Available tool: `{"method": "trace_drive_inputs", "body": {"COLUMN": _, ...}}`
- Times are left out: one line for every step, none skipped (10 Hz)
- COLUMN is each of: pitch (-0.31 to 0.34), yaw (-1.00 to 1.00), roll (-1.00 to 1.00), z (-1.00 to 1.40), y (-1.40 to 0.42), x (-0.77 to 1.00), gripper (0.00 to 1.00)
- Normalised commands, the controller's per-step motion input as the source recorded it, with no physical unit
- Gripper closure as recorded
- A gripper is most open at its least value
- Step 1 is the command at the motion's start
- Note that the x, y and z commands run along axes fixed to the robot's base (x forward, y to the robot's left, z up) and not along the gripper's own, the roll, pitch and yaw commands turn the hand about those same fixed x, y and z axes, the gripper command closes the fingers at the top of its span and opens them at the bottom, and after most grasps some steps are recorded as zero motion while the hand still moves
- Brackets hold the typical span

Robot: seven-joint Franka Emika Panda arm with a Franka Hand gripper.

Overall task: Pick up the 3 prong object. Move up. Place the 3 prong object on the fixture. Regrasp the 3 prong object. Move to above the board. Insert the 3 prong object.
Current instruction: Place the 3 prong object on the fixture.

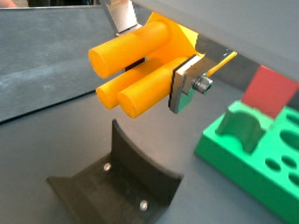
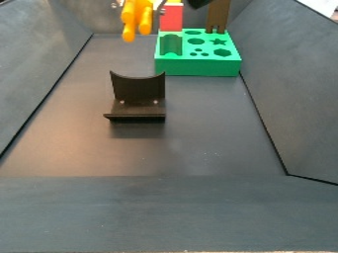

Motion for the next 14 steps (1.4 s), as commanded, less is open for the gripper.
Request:
{"method": "trace_drive_inputs", "body": {"pitch": 0.159, "yaw": -0.01, "roll": -1.00, "z": -0.01, "y": 0.04, "x": 0.13, "gripper": 1.00}}
{"method": "trace_drive_inputs", "body": {"pitch": 0.170, "yaw": -0.03, "roll": -1.00, "z": -0.01, "y": 0.04, "x": 0.07, "gripper": 1.00}}
{"method": "trace_drive_inputs", "body": {"pitch": 0.139, "yaw": -0.08, "roll": -0.83, "z": -0.01, "y": 0.04, "x": 0.04, "gripper": 1.00}}
{"method": "trace_drive_inputs", "body": {"pitch": 0.118, "yaw": -0.11, "roll": -0.65, "z": -0.01, "y": 0.04, "x": 0.05, "gripper": 1.00}}
{"method": "trace_drive_inputs", "body": {"pitch": 0.102, "yaw": -0.12, "roll": -0.48, "z": -0.01, "y": 0.04, "x": 0.07, "gripper": 1.00}}
{"method": "trace_drive_inputs", "body": {"pitch": 0.089, "yaw": -0.11, "roll": -0.31, "z": -0.01, "y": 0.04, "x": 0.08, "gripper": 1.00}}
{"method": "trace_drive_inputs", "body": {"pitch": 0.068, "yaw": -0.11, "roll": -0.22, "z": -0.01, "y": 0.03, "x": 0.07, "gripper": 1.00}}
{"method": "trace_drive_inputs", "body": {"pitch": 0.314, "yaw": -0.01, "roll": -1.00, "z": -1.00, "y": 0.13, "x": 0.12, "gripper": 1.00}}
{"method": "trace_drive_inputs", "body": {"pitch": 0.306, "yaw": -0.03, "roll": -1.00, "z": -1.00, "y": 0.14, "x": 0.13, "gripper": 1.00}}
{"method": "trace_drive_inputs", "body": {"pitch": 0.326, "yaw": -0.08, "roll": -1.00, "z": -1.00, "y": 0.14, "x": 0.14, "gripper": 1.00}}
{"method": "trace_drive_inputs", "body": {"pitch": 0.289, "yaw": -0.17, "roll": -0.76, "z": -1.00, "y": 0.14, "x": 0.16, "gripper": 1.00}}
{"method": "trace_drive_inputs", "body": {"pitch": 0.257, "yaw": -0.20, "roll": -0.65, "z": -1.00, "y": 0.14, "x": 0.17, "gripper": 1.00}}
{"method": "trace_drive_inputs", "body": {"pitch": 0.179, "yaw": -0.25, "roll": -0.42, "z": -1.00, "y": 0.14, "x": 0.17, "gripper": 1.00}}
{"method": "trace_drive_inputs", "body": {"pitch": 0.126, "yaw": -0.26, "roll": -0.27, "z": -1.00, "y": 0.14, "x": 0.18, "gripper": 1.00}}
